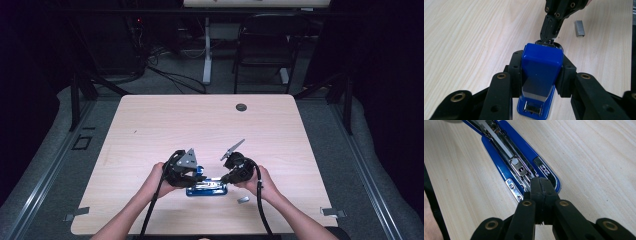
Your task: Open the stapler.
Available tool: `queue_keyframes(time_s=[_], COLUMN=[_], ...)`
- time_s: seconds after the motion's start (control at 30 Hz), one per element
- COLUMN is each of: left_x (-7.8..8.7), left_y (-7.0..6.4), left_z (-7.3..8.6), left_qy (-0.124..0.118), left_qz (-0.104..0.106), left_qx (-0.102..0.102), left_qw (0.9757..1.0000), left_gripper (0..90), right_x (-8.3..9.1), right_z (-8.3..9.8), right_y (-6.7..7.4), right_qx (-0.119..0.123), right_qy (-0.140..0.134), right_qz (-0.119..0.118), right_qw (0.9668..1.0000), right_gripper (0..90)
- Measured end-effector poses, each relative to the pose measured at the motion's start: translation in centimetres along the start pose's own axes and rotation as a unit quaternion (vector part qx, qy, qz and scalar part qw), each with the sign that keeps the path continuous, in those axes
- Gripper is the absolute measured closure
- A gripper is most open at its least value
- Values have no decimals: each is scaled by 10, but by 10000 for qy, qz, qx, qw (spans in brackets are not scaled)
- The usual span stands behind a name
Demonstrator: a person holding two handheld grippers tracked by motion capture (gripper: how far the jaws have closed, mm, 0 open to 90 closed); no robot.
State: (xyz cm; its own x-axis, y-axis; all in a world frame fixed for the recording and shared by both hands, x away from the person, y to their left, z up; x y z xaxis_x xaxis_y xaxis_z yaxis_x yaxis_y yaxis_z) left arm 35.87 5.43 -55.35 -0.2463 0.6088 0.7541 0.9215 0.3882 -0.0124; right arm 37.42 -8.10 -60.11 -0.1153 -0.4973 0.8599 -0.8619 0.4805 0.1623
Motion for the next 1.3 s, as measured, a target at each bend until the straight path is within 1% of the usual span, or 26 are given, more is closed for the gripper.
queue_keyframes(time_s=[0.17, 0.2, 0.27, 0.4, 0.53, 0.63, 0.77, 0.8, 0.83, 0.87, 0.93, 0.97, 1.0, 1.03, 1.07, 1.23, 1.27, 1.3], left_x=[8, 9, 12, 16, 19, 20, 22, 22, 22, 22, 22, 23, 22, 22, 23, 23, 22, 23], left_y=[4, 5, 7, 10, 13, 14, 16, 16, 18, 17, 17, 18, 18, 18, 19, 20, 19, 20], left_z=[8, 9, 13, 19, 25, 29, 33, 34, 35, 35, 35, 36, 36, 36, 37, 38, 38, 38], left_qy=[-14, -11, -18, 17, 58, 34, 51, 32, 72, 23, 25, 77, 25, 30, 63, 68, -4, 1], left_qz=[83, 101, 149, 222, 258, 333, 405, 422, 343, 435, 440, 395, 483, 488, 397, 440, 519, 551], left_qx=[170, 183, 282, 405, 467, 584, 659, 722, 716, 745, 761, 764, 769, 757, 742, 791, 823, 841], left_qw=[9998, 9998, 9995, 9989, 9986, 9977, 9970, 9965, 9968, 9963, 9961, 9963, 9959, 9959, 9964, 9959, 9953, 9949], left_gripper=[645, 645, 644, 645, 644, 644, 643, 643, 643, 643, 643, 643, 643, 643, 643, 643, 643, 643], right_x=[0, 1, 1, 1, 1, 2, 2, 2, 2, 2, 2, 2, 2, 2, 2, 2, 2, 2], right_z=[0, 1, 1, 1, 1, 1, 1, 1, 1, 1, 1, 1, 1, 1, 1, 1, 1, 1], right_y=[0, -1, -1, -2, -2, -2, -2, -2, -2, -2, -2, -2, -2, -2, -2, -2, -2, -2], right_qx=[-13, 46, 57, 35, 29, 22, 9, 6, 4, 2, 3, 6, 5, 4, 3, 2, 3, 2], right_qy=[27, 105, 107, 101, 104, 111, 119, 116, 111, 109, 108, 112, 113, 116, 116, 115, 113, 113], right_qz=[1, 16, -8, -41, -47, -46, -33, -36, -53, -54, -51, -36, -38, -35, -46, -29, -31, -30], right_qw=[10000, 9999, 9999, 9999, 9999, 9999, 9999, 9999, 9999, 9999, 9999, 9999, 9999, 9999, 9999, 9999, 9999, 9999], right_gripper=[900, 900, 900, 900, 900, 900, 900, 900, 900, 900, 900, 900, 900, 900, 900, 900, 900, 900])
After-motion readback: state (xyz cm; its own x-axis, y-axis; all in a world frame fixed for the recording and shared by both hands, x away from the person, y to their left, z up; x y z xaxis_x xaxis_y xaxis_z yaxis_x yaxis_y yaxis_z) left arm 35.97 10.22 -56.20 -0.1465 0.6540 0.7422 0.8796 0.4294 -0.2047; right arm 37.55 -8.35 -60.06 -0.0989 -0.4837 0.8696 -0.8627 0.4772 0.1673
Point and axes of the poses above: each handheld gripper's, and its own axes: x roughly backward along the jaws, z roughly out of its underside, y roughly to its left, the point moved 8 cm from there along -x, roughly forward along the jaws, and after that the axes turned 6 degrees about x, right-handed, at the moved point
